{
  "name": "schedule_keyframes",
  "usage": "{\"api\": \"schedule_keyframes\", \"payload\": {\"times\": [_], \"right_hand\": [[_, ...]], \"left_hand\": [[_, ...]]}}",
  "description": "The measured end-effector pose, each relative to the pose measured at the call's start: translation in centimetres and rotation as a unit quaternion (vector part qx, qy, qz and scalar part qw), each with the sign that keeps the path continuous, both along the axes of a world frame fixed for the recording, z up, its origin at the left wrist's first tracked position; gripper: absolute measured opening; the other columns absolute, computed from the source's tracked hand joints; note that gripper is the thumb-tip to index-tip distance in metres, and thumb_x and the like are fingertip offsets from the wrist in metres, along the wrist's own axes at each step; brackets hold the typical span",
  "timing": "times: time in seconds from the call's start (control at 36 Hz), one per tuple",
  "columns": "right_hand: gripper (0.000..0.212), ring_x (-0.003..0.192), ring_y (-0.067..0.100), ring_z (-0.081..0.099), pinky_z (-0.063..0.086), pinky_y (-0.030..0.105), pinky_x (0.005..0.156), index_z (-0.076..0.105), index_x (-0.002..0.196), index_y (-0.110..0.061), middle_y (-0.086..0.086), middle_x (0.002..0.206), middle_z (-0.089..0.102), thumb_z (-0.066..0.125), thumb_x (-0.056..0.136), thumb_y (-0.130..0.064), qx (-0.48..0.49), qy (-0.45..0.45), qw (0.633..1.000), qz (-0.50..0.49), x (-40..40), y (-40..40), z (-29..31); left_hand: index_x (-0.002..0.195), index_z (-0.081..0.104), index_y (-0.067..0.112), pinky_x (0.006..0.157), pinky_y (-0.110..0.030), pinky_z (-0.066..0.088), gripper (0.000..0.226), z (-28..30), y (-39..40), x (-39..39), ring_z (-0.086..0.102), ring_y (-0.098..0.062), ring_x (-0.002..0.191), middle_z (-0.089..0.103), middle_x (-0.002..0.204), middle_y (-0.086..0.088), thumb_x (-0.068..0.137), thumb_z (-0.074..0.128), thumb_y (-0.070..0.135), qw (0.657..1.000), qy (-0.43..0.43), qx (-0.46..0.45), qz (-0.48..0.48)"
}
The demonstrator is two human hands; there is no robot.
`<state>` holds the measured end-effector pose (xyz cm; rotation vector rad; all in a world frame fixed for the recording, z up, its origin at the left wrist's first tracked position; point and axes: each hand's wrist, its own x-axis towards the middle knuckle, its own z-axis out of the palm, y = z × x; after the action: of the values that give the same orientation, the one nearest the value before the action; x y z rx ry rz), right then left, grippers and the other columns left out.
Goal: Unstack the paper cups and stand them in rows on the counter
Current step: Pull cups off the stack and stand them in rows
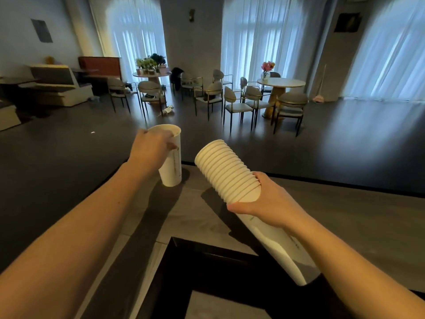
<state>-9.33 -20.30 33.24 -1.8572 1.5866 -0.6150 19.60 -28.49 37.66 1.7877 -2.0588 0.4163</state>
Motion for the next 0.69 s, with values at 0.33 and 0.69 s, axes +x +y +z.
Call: {"api": "schedule_keyframes", "payload": {"times": [0.33,0.69], "right_hand": [[0.105,0.119,0.013,0.049,0.049,0.035,0.094,0.029,0.147,-0.033,-0.012,0.128,0.049,0.086,0.062,-0.056,-0.012,0.001,1.000,-0.004,2.1,-3.8,0.5],[0.104,0.114,0.008,0.047,0.044,0.028,0.086,0.029,0.148,-0.032,-0.015,0.125,0.047,0.086,0.064,-0.053,-0.017,-0.008,1.000,0.013,-0.3,-1.2,1.8]], "left_hand": [[0.108,0.066,0.011,0.072,-0.045,0.054,0.025,0.9,-5.0,1.4,0.064,-0.035,0.087,0.069,0.099,-0.016,0.093,0.060,0.029,0.999,-0.035,-0.010,-0.016],[0.122,0.061,0.027,0.099,-0.038,0.048,0.039,4.4,2.0,-5.1,0.061,-0.010,0.107,0.067,0.112,0.007,0.102,0.034,0.046,0.917,0.318,0.178,-0.161]]}}
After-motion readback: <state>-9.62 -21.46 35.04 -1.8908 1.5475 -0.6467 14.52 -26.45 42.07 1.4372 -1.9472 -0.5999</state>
